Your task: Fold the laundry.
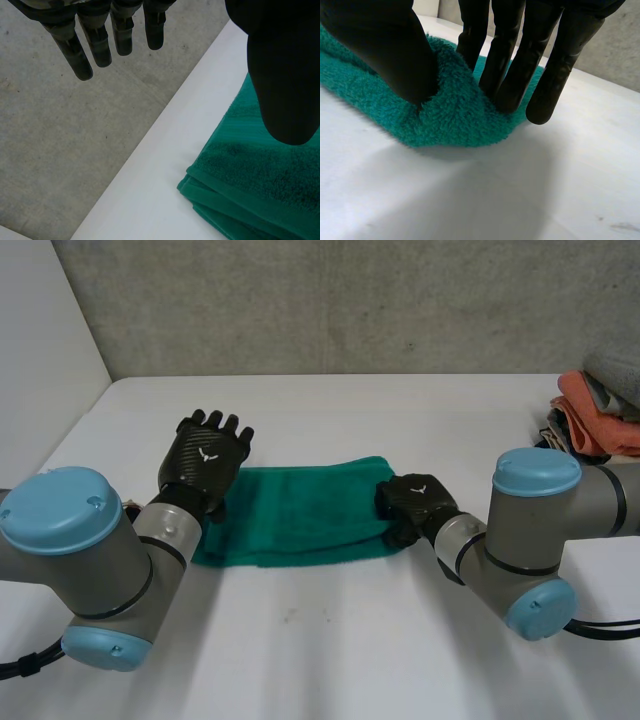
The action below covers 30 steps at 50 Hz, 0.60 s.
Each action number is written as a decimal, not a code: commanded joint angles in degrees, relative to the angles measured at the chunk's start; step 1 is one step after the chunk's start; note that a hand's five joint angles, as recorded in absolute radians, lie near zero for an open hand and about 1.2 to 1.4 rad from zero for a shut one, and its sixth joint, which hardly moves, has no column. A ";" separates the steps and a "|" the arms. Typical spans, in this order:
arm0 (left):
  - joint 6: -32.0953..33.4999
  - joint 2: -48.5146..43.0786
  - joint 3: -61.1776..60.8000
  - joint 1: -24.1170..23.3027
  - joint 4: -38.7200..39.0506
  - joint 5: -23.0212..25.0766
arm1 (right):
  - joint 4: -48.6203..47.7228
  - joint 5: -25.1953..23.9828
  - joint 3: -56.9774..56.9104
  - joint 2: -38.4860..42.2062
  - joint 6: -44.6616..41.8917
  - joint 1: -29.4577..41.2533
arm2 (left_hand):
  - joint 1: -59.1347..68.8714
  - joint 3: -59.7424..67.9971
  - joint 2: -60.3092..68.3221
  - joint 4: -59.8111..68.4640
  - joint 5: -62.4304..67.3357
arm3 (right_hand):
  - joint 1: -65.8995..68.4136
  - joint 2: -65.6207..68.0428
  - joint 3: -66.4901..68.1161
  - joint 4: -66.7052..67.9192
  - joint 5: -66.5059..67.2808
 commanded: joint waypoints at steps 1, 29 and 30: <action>0.02 0.38 -0.40 -0.11 -0.10 -0.05 | 0.30 2.27 3.33 -2.00 -3.97 -2.32 | 1.60 0.56 1.01 1.06 -0.04 | 24.16 12.85 12.09 11.97 13.84; -2.00 3.02 0.21 -0.55 -0.18 -4.70 | -19.90 0.09 18.02 -14.95 -33.42 14.35 | 0.43 -0.62 -0.16 -0.11 -1.22 | 24.16 12.85 12.09 11.97 13.84; -2.44 3.02 0.30 -0.63 -0.18 -4.79 | -20.53 -0.45 18.10 -13.80 -33.42 15.24 | 0.43 -0.62 -0.16 -0.11 -1.22 | 24.16 12.85 12.09 11.97 13.84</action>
